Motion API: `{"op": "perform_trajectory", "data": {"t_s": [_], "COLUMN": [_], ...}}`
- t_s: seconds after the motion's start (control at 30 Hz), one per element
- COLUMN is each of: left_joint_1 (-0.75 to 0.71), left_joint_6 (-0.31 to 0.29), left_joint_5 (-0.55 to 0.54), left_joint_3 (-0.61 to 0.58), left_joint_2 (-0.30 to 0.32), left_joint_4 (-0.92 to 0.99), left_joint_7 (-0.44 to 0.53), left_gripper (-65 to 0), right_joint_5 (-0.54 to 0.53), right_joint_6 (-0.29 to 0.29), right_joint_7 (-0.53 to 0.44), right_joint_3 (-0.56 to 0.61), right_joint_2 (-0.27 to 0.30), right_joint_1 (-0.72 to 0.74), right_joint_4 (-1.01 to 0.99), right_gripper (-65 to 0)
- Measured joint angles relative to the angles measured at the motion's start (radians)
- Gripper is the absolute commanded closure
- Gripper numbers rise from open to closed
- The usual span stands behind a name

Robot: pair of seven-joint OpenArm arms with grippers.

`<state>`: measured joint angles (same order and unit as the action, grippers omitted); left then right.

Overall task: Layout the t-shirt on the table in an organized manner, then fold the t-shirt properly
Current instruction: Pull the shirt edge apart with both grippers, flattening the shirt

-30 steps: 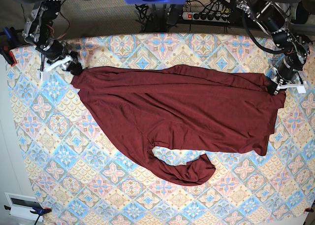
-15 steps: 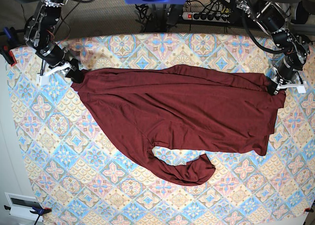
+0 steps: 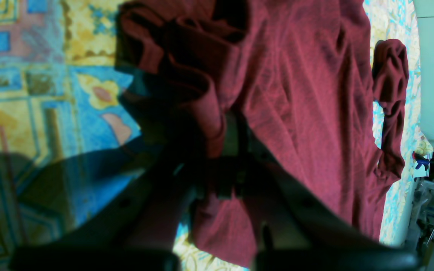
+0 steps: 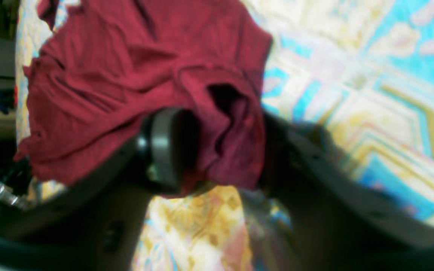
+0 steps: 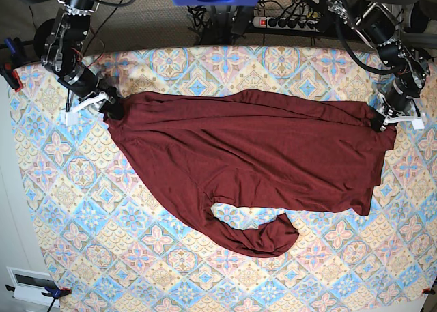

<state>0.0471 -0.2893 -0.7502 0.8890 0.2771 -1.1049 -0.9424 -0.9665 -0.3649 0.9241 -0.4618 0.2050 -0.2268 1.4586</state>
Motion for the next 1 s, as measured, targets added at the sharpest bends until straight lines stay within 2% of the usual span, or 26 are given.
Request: {"op": "perform_trajectory", "data": {"t_s": [0.1,0.17,0.4,0.57,0.73,0.93,1.0], "left_joint_1": [0.0,-0.003,-0.003,-0.003,-0.018,-0.106,-0.122], "left_joint_6": [0.0,0.0,-0.004,-0.004,-0.005,-0.007,-0.006], "left_joint_5": [-0.001,0.0,0.0,0.001,-0.005,-0.116,-0.117], "left_joint_3": [0.0,0.0,-0.005,-0.005,-0.005,-0.007,-0.006], "left_joint_2": [0.011,0.014,0.039,0.061,0.07,0.129,0.142], "left_joint_4": [0.0,0.0,0.003,0.004,0.004,0.005,0.005], "left_joint_7": [-0.001,-0.008,-0.042,-0.099,-0.098,-0.109,-0.111], "left_gripper": [0.0,0.0,0.0,0.0,0.0,0.0,0.0], "right_joint_5": [0.001,0.003,0.001,0.008,0.0,0.001,-0.005], "right_joint_6": [0.001,0.001,0.001,0.001,-0.001,-0.001,-0.002], "right_joint_7": [0.011,0.013,0.065,0.083,0.104,0.113,0.111], "right_joint_3": [0.0,-0.011,-0.086,-0.088,-0.087,-0.085,-0.085], "right_joint_2": [-0.001,-0.004,-0.003,-0.002,-0.002,-0.003,-0.003], "right_joint_1": [-0.01,-0.013,-0.045,-0.056,-0.093,-0.122,-0.133], "right_joint_4": [0.0,0.0,0.071,0.118,0.129,0.127,0.13], "right_gripper": [-4.4,-0.7,-1.9,-1.9,-1.9,-1.9,-1.9]}}
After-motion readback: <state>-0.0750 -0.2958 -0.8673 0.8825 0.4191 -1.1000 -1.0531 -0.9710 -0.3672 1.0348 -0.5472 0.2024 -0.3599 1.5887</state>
